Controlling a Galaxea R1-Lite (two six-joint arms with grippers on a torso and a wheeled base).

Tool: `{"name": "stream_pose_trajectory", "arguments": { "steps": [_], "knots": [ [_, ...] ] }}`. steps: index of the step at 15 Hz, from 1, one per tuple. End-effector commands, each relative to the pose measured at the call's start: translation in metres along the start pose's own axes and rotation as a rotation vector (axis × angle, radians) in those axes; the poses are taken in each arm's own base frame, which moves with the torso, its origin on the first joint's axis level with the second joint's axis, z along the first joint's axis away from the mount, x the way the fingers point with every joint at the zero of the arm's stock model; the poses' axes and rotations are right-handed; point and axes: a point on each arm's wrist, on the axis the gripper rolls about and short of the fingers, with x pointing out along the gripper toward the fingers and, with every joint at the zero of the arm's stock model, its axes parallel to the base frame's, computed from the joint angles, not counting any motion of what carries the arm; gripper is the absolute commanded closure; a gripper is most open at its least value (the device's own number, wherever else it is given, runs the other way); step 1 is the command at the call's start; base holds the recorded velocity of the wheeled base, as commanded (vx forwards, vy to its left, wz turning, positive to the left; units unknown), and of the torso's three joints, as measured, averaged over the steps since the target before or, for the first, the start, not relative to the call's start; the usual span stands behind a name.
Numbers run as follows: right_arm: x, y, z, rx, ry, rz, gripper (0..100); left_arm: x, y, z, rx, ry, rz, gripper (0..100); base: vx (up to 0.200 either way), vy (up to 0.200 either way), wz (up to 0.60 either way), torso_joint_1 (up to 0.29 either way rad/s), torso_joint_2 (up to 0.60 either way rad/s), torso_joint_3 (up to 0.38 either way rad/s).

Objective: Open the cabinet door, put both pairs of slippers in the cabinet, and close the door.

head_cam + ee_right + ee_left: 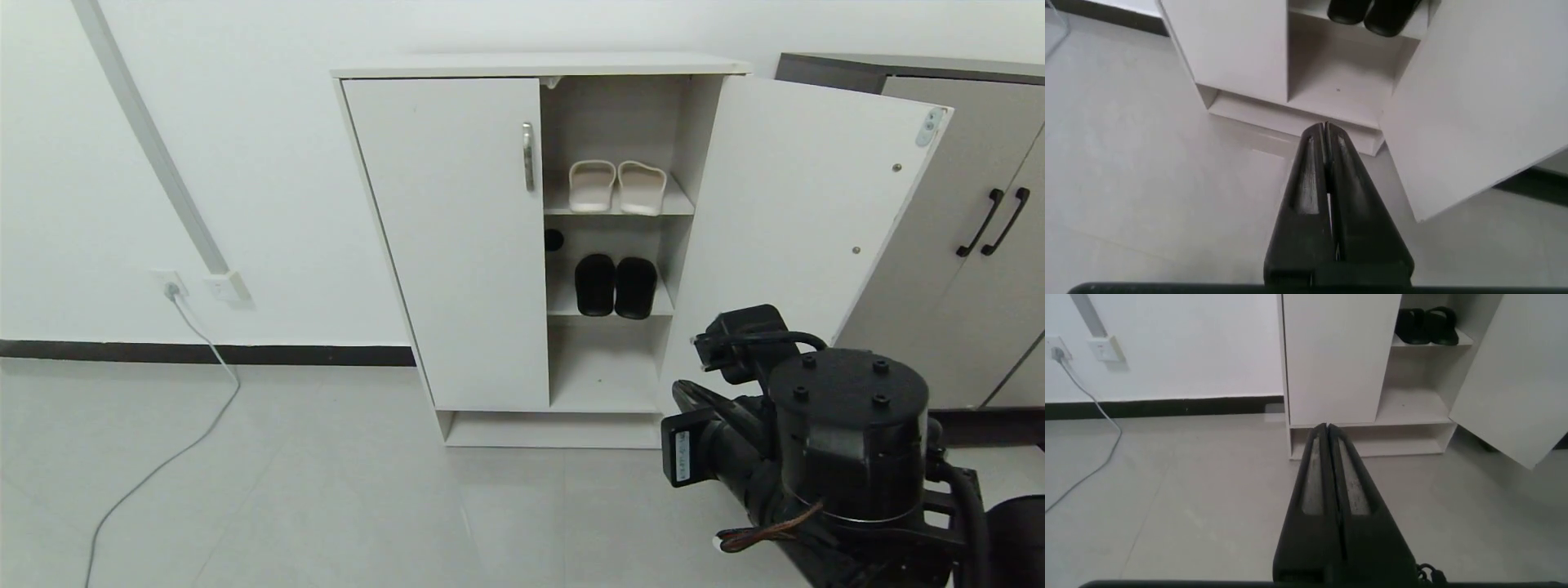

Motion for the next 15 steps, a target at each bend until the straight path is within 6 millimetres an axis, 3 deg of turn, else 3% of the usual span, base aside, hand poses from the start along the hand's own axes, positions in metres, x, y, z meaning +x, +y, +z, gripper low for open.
{"name": "stream_pose_trajectory", "arguments": {
  "steps": [1, 15],
  "knots": [
    [0.0009, 0.0013, -0.0028, -0.009, 0.007, 0.001, 100, 0.0001, 0.0000, -0.0001, 0.000, 0.002, 0.000, 100, 0.000, 0.000, 0.00, 0.000, 0.00, 0.000],
    [0.0035, -0.0008, -0.0047, -0.019, 0.014, -0.010, 100, 0.0001, 0.0000, -0.0001, 0.000, 0.002, 0.000, 100, 0.000, 0.000, 0.00, 0.000, -0.01, -0.016]
  ]
}}
